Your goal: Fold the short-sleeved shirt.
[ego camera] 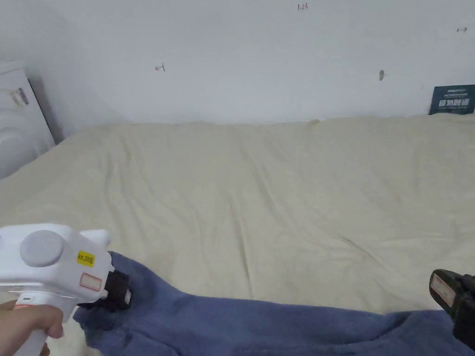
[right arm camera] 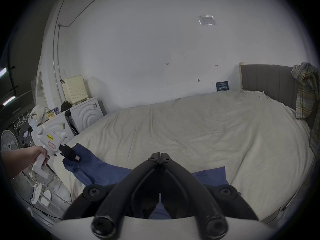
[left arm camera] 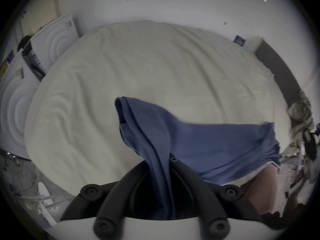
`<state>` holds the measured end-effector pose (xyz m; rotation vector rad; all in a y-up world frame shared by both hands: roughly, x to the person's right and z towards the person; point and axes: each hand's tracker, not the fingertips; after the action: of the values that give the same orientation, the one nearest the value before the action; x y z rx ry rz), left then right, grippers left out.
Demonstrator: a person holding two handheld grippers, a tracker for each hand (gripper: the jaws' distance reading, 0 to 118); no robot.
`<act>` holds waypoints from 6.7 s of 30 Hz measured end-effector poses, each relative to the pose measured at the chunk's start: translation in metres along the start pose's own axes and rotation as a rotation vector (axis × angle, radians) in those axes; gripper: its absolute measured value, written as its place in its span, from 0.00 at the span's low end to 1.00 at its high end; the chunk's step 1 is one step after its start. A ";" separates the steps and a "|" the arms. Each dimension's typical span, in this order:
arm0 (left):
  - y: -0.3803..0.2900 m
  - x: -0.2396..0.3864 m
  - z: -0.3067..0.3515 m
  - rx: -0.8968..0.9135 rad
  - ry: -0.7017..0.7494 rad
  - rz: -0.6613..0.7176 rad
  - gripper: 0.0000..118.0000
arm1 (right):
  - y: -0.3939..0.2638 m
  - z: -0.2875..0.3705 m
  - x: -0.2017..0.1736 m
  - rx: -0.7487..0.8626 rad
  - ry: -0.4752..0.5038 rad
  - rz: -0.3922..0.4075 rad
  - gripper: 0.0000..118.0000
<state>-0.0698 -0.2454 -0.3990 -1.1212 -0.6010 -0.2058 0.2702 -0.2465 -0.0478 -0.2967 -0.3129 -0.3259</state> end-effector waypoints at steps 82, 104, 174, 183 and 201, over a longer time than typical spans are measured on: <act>-0.033 0.008 -0.136 -0.099 -0.568 0.266 0.11 | -0.023 -0.038 0.031 -0.264 0.012 -0.056 0.00; 0.015 0.277 -0.090 -0.196 -0.438 -0.262 0.45 | -0.019 0.011 0.084 -0.166 -0.013 -0.168 0.00; -0.123 0.130 0.084 1.055 0.109 -0.098 0.00 | 0.038 0.062 0.002 0.339 -0.153 0.218 0.00; -0.103 0.088 0.022 0.459 -0.294 0.076 0.00 | -0.021 -0.123 0.026 -0.817 -0.026 0.307 0.00; -0.037 0.069 -0.178 -0.218 -1.046 0.343 1.00 | -0.055 -0.188 0.020 -1.145 -0.030 0.468 0.00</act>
<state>0.0324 -0.4098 -0.3855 -1.4949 -1.3034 0.6746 0.3161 -0.3637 -0.1993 -1.4761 -0.0460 -0.0011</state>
